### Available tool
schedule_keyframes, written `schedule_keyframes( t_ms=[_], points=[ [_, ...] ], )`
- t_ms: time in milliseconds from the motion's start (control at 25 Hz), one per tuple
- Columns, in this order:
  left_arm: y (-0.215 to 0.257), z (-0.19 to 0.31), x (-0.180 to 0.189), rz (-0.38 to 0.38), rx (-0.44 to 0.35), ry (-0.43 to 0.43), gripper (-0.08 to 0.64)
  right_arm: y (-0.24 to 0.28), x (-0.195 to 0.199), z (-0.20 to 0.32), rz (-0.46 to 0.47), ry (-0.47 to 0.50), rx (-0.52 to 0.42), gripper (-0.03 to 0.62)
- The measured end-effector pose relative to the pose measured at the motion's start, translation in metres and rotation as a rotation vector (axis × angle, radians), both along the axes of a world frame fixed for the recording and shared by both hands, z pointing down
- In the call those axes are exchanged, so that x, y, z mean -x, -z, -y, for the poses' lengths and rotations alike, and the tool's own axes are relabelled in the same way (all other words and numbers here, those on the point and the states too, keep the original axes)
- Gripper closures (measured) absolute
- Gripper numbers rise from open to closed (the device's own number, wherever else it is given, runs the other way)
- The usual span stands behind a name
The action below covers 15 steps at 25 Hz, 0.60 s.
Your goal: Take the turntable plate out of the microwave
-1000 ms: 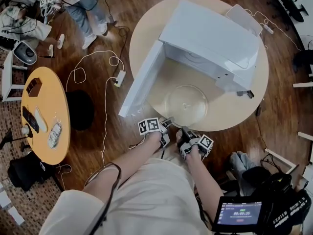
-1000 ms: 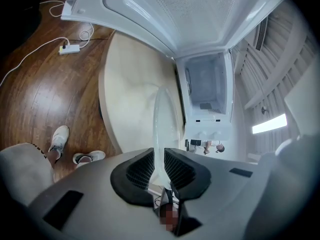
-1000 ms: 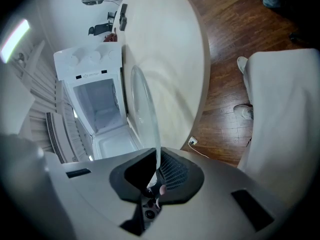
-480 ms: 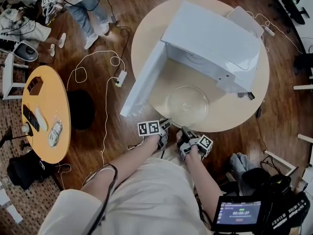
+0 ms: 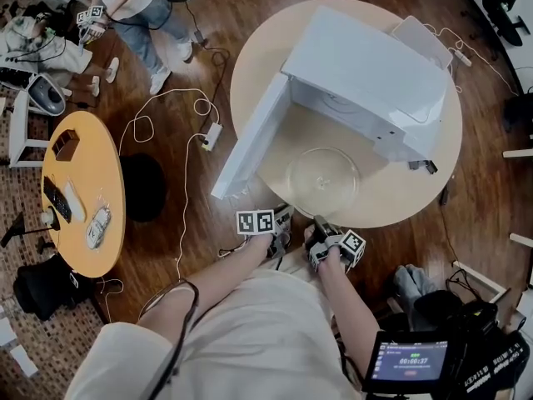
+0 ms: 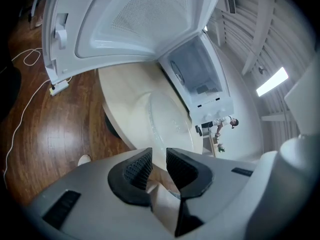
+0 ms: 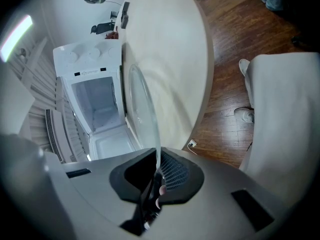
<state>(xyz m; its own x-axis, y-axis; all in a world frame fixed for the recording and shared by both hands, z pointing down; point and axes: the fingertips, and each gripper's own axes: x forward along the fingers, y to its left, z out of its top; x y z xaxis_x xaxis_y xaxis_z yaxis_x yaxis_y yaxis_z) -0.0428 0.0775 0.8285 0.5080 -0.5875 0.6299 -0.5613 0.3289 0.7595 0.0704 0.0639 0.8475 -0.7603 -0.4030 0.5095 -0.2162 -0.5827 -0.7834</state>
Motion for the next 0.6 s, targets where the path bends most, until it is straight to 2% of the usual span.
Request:
schedule_keyframes(
  t_ms=[360,600],
  points=[
    [0.009,-0.006,0.006,0.006,-0.018,-0.022,0.488,-0.014,-0.001,0.004,-0.019,0.001,-0.004,0.564],
    [0.015,0.001,0.010,0.017,-0.039,-0.019,0.488,-0.015,-0.001,0.004,-0.036,-0.007,0.027,0.563]
  ],
)
